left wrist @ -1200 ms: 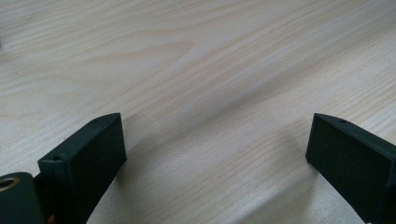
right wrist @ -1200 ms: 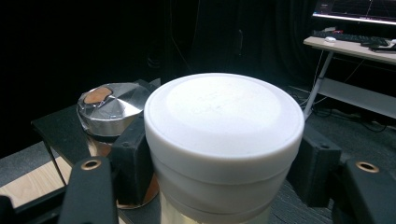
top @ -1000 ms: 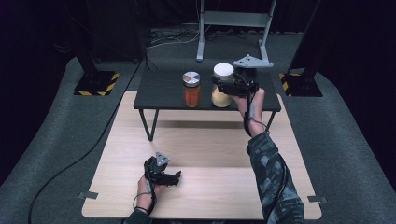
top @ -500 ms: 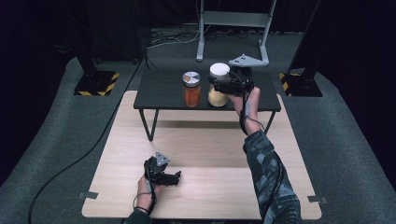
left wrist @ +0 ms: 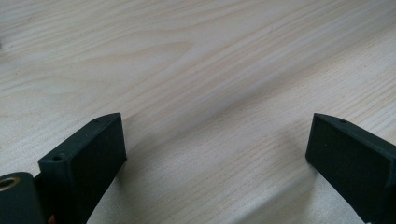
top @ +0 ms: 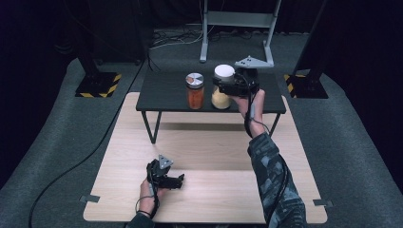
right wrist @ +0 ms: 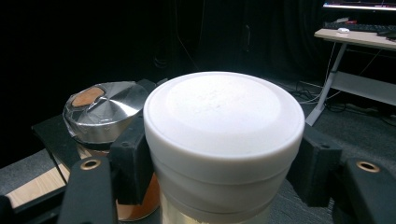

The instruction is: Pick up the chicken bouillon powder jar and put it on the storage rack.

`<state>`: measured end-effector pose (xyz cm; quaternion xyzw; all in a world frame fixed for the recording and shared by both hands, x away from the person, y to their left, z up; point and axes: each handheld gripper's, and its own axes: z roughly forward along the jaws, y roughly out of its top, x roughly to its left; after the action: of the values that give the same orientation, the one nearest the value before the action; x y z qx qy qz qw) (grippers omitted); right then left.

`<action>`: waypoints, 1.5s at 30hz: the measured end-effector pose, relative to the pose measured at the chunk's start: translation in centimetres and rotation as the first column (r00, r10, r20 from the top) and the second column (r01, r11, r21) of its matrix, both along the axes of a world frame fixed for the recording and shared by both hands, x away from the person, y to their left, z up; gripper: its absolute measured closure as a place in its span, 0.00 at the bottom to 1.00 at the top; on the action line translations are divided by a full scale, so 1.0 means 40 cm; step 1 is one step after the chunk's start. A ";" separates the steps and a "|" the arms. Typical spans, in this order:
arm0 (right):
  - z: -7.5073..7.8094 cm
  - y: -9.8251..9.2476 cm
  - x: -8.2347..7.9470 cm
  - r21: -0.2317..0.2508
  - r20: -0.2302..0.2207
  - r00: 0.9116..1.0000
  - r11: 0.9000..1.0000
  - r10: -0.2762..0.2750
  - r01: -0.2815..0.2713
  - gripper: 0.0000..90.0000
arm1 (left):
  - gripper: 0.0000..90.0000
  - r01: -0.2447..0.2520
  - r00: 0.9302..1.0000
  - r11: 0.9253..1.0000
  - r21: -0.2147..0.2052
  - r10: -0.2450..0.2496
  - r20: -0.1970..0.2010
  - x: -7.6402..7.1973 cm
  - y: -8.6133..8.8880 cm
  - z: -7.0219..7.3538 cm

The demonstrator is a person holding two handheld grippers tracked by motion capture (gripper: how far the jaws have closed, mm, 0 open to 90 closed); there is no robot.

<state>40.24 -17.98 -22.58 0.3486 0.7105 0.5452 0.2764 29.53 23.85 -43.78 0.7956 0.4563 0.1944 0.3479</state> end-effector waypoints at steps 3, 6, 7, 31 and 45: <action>0.001 -0.001 0.001 -0.003 -0.001 1.000 1.000 0.002 -0.002 0.36 | 0.05 0.000 1.000 1.000 0.001 0.000 0.000 0.000 0.000 0.000; 0.005 0.000 0.001 -0.009 -0.004 1.000 1.000 0.003 -0.003 0.36 | 0.05 0.000 1.000 1.000 0.000 0.000 0.000 0.000 0.000 0.000; 0.005 0.000 0.000 -0.011 -0.003 1.000 1.000 0.003 -0.003 0.36 | 0.05 0.000 1.000 1.000 0.000 0.000 0.000 0.000 0.000 0.000; 0.069 -0.025 -0.023 -0.193 -0.199 0.979 0.977 0.050 -0.089 0.00 | 0.05 0.000 1.000 1.000 0.001 0.000 0.000 0.000 0.000 0.000; -0.114 -0.156 -0.184 -0.224 -0.247 0.968 0.974 -0.035 -0.022 0.00 | 0.05 0.000 1.000 1.000 0.001 0.000 0.000 0.000 0.000 0.000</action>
<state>32.87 -24.23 -27.13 0.3831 0.7955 0.4124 0.2244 29.53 23.85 -43.77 0.7958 0.4561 0.1946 0.3476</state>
